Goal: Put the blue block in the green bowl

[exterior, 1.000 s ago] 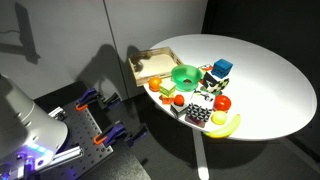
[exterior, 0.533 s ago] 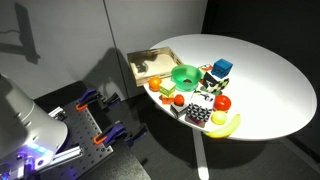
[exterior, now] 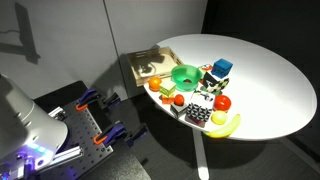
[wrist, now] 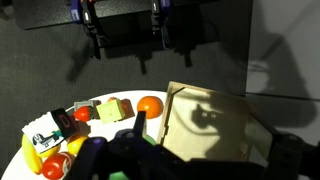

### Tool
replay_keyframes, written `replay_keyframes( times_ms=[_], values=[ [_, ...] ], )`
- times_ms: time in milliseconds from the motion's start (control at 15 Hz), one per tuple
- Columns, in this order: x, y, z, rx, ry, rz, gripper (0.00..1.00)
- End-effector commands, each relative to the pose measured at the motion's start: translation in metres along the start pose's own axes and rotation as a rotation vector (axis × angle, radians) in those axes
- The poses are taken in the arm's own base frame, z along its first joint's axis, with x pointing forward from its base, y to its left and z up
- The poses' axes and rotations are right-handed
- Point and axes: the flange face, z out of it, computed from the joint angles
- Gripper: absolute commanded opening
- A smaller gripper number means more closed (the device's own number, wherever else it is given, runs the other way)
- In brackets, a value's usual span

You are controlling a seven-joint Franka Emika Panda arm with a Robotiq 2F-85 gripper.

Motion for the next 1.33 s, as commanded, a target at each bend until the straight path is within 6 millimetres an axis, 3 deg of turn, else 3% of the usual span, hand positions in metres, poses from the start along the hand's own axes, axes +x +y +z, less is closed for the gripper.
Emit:
replay_keyframes(
  times_ms=[0, 667, 1267],
  values=[
    [0.017, 0.006, -0.001, 0.059, -0.045, -0.034, 1.0],
    [0.049, 0.023, 0.025, 0.1, -0.088, -0.1, 1.0],
    [0.047, 0.024, 0.037, 0.081, -0.104, -0.091, 1.0]
  ],
)
